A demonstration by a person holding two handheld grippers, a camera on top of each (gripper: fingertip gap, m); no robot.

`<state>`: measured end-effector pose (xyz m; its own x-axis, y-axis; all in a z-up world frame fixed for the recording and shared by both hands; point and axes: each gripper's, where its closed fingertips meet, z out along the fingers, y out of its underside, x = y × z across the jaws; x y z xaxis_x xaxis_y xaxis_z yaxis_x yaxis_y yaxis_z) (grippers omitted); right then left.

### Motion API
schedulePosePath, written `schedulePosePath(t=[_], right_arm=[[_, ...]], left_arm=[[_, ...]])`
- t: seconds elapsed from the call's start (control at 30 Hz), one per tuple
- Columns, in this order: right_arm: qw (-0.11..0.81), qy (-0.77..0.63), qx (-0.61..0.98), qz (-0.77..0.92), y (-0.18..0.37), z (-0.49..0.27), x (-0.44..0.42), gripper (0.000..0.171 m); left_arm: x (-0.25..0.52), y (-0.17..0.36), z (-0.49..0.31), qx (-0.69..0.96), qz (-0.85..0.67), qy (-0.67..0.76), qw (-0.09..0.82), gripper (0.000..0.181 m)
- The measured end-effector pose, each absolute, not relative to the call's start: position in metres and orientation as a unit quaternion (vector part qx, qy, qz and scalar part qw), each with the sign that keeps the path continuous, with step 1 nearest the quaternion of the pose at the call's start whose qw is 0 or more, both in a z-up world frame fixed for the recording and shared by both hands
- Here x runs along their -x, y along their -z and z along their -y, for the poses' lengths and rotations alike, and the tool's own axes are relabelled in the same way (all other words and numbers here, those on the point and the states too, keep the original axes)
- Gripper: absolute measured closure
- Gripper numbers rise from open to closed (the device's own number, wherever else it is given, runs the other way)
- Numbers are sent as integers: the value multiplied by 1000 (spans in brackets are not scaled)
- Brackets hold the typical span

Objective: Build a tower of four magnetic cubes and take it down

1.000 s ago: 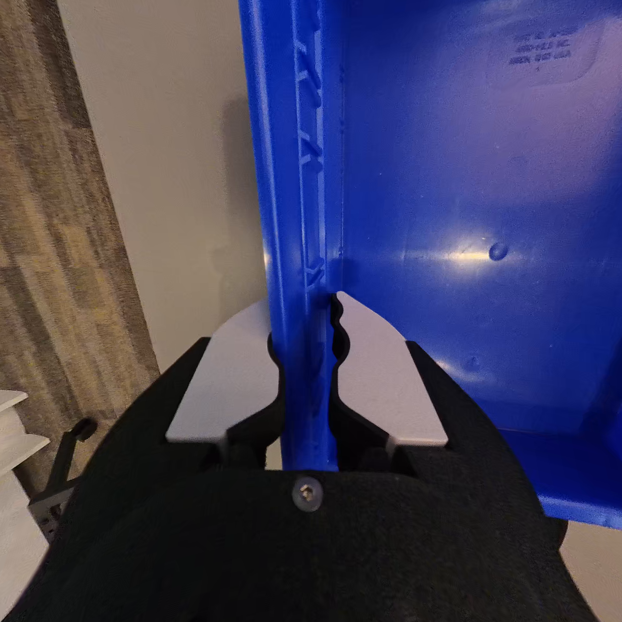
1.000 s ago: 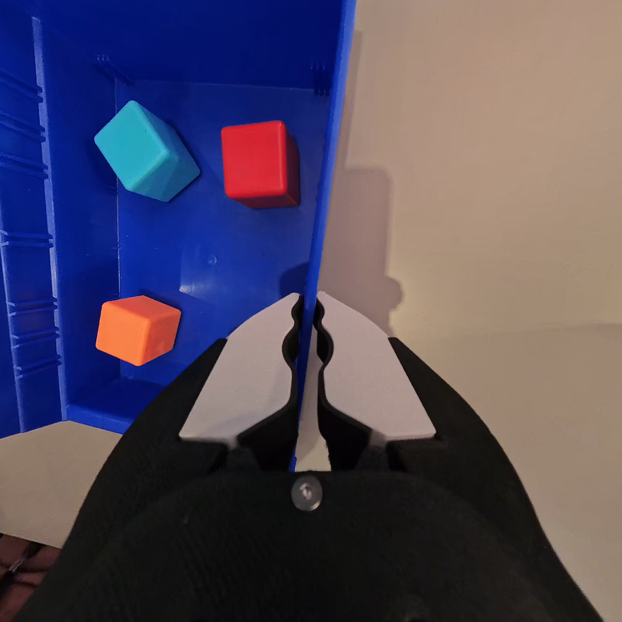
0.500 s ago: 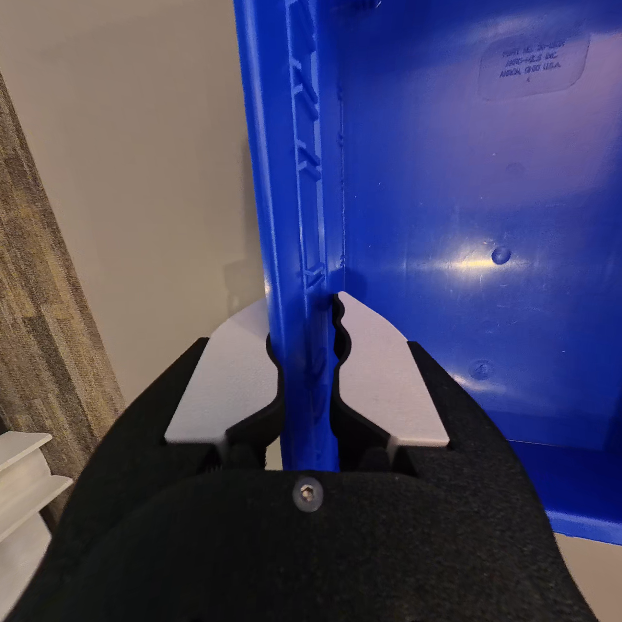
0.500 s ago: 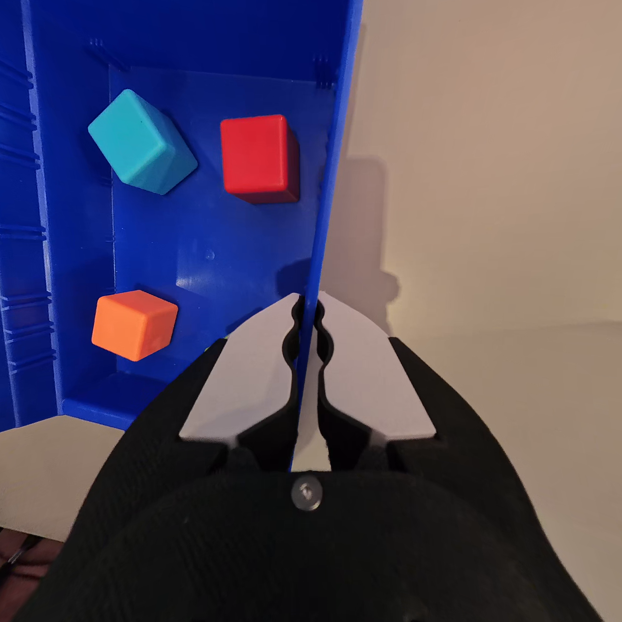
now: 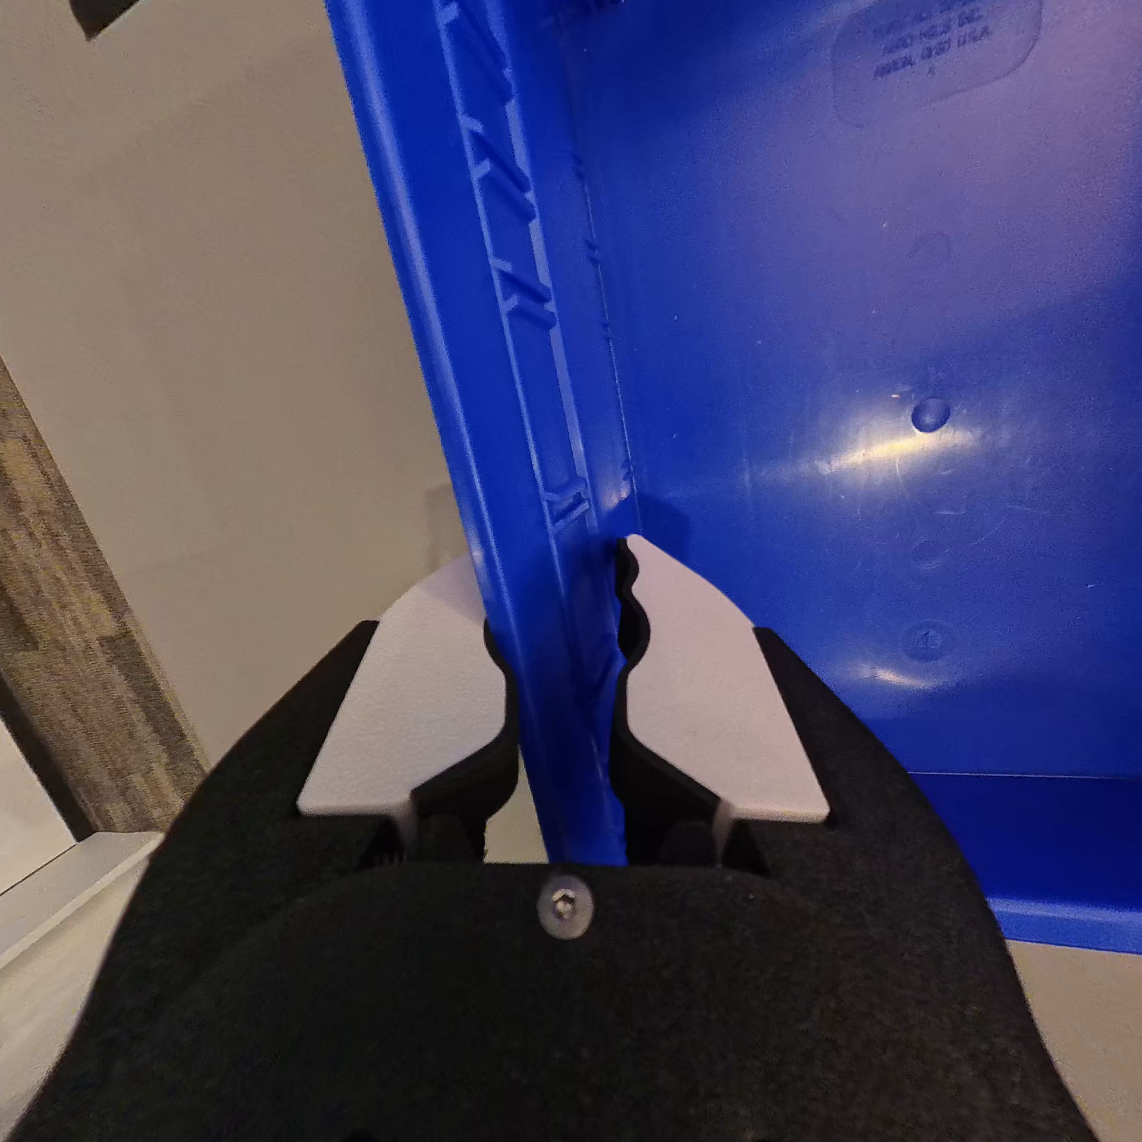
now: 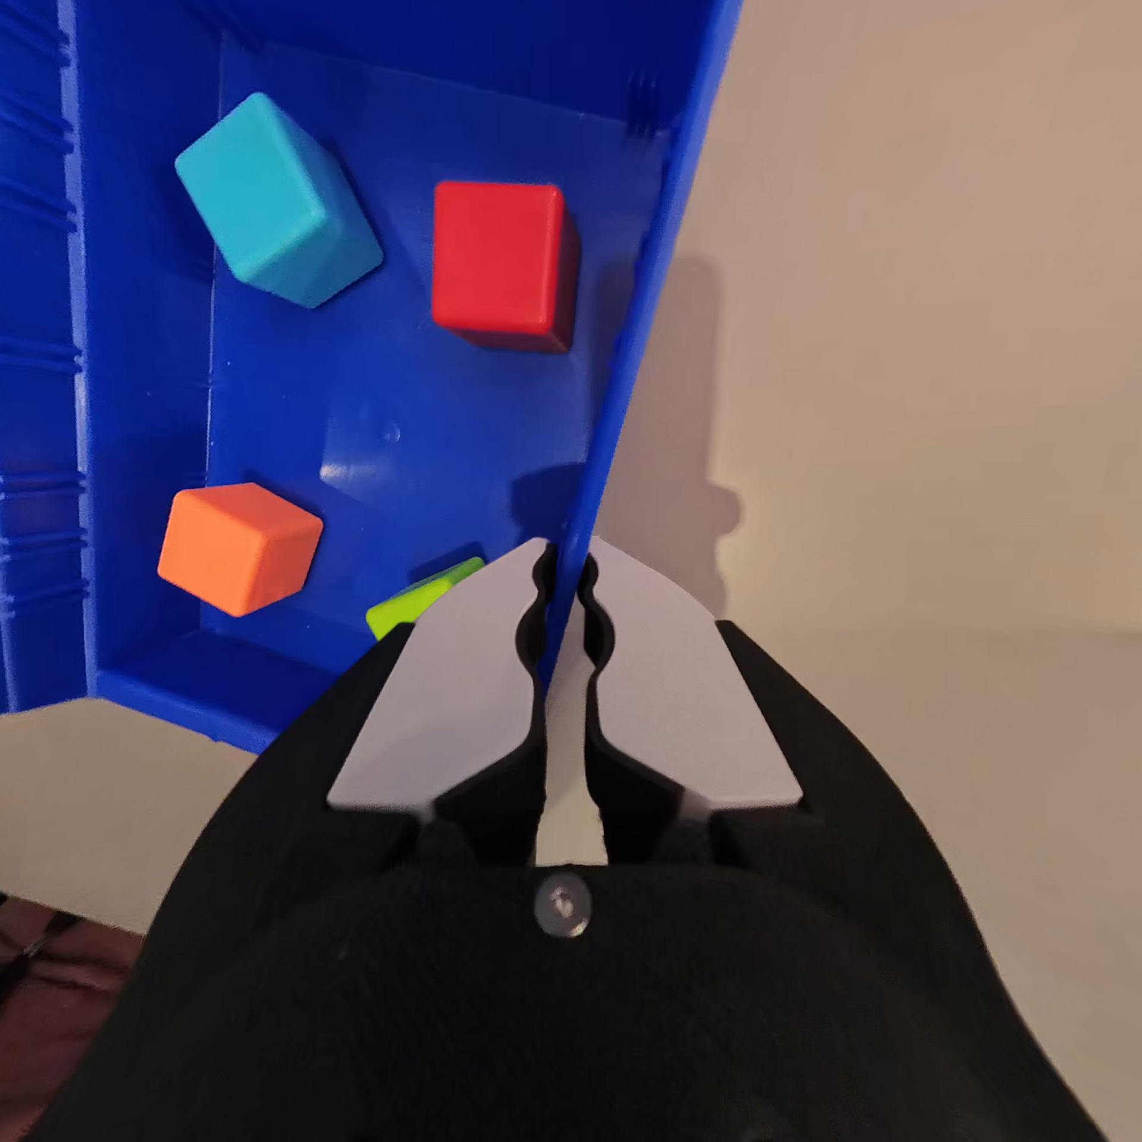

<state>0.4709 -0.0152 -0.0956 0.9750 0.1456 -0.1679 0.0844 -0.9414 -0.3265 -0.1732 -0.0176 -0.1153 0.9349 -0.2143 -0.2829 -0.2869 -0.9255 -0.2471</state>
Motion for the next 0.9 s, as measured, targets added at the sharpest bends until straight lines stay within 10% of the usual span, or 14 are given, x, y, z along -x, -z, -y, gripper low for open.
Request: schedulePosePath(t=[0.9], right_arm=[[107,-68,972,199,95,12,-342,157]], left_arm=[[77,118,14,941,-247,-131,190,137]])
